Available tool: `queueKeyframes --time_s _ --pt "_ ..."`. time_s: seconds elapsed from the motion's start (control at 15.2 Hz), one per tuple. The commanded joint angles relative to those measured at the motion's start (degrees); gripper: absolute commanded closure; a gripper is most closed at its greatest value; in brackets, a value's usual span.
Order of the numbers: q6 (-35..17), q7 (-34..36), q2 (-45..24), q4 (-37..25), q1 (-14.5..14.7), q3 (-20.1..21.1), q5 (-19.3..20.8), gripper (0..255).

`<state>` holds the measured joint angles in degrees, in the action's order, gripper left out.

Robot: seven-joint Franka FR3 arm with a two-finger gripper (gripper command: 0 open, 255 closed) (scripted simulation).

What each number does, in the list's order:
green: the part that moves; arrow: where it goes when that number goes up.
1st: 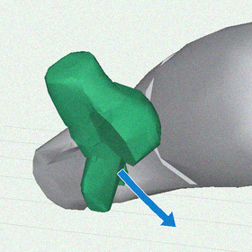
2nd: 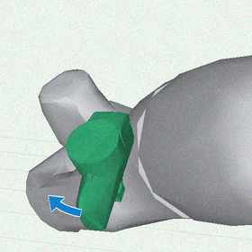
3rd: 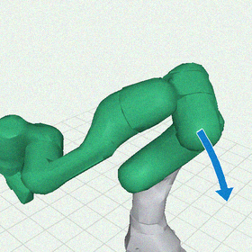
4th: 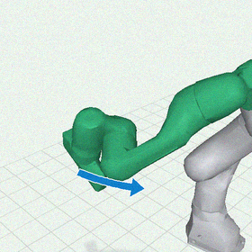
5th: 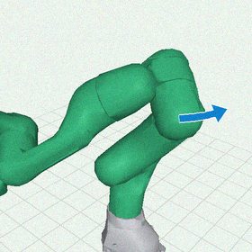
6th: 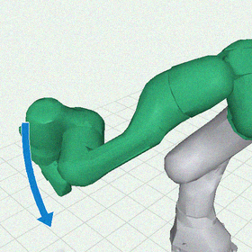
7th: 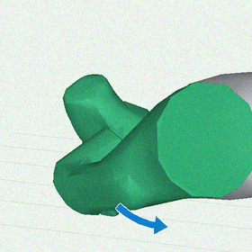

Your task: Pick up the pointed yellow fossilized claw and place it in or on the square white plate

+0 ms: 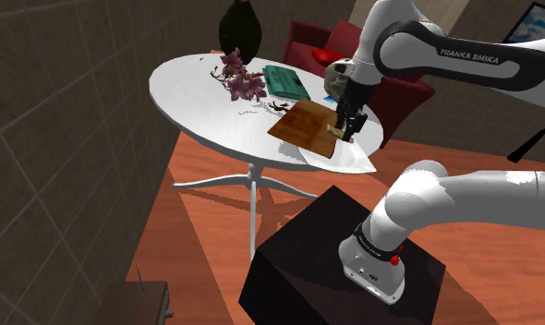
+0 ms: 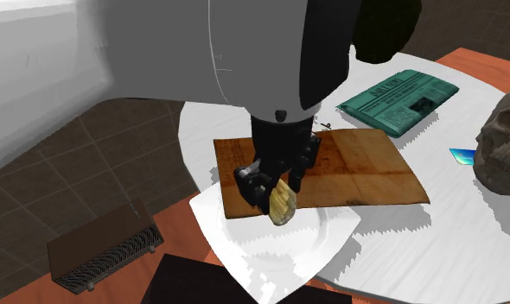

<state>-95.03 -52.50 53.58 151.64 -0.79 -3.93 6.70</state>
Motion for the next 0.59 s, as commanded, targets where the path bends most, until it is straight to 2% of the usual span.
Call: queueKeyframes --time_s 0.0,0.4,0.53 --pt "-1.47 0.08 0.18 1.64 -0.05 -0.12 0.12 255" --pt "-6.09 0.37 0.20 6.28 -0.19 -0.46 0.51 255" --pt "-6.09 0.37 0.20 6.28 -0.19 -0.46 0.50 255"
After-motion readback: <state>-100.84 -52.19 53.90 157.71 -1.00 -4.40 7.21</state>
